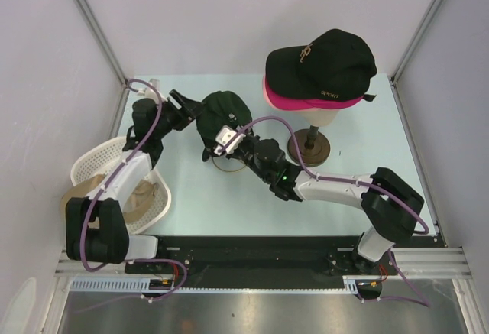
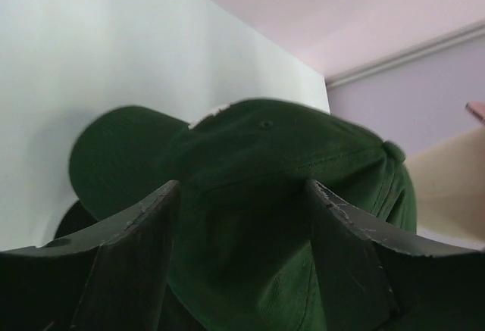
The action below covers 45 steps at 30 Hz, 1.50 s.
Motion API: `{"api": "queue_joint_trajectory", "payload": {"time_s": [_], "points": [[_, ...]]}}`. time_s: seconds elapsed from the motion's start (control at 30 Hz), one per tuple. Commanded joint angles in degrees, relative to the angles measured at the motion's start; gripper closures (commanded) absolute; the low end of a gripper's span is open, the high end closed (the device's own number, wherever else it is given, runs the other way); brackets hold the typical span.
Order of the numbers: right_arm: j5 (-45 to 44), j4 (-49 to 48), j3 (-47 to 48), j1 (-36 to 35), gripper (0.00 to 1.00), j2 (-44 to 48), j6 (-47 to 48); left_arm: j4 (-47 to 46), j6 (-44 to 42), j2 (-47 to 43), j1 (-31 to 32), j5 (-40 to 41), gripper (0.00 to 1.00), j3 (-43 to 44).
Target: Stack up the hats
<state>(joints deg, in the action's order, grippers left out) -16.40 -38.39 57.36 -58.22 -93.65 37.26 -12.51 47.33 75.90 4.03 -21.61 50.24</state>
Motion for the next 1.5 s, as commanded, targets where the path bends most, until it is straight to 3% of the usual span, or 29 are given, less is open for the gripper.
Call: {"api": "queue_joint_trajectory", "payload": {"time_s": [0.0,0.23,0.73,0.83,1.03,1.47], "points": [[-2.40,-0.46,-1.38,-0.41,0.78,3.64,-2.71,-1.99,-2.94,1.36,2.90,-3.88,0.28,2.06],[-1.79,5.42,-1.90,-0.85,0.56,8.03,-5.61,1.00,-6.19,-0.40,5.72,-1.25,0.28,1.36],[4.10,34.78,3.27,-1.37,0.43,26.76,-24.75,2.67,-7.43,-2.86,5.64,0.07,0.27,1.09],[4.01,38.12,8.97,-1.20,0.43,24.57,-29.06,2.84,-7.52,-3.12,5.72,-0.10,0.28,1.09],[4.98,53.67,26.63,0.30,0.49,11.66,-40.50,3.55,-7.43,-3.83,5.64,-0.10,0.27,0.83],[-1.17,64.32,30.36,2.05,0.51,6.37,-59.48,6.01,-8.31,-4.53,5.72,0.16,0.27,2.41]]}}
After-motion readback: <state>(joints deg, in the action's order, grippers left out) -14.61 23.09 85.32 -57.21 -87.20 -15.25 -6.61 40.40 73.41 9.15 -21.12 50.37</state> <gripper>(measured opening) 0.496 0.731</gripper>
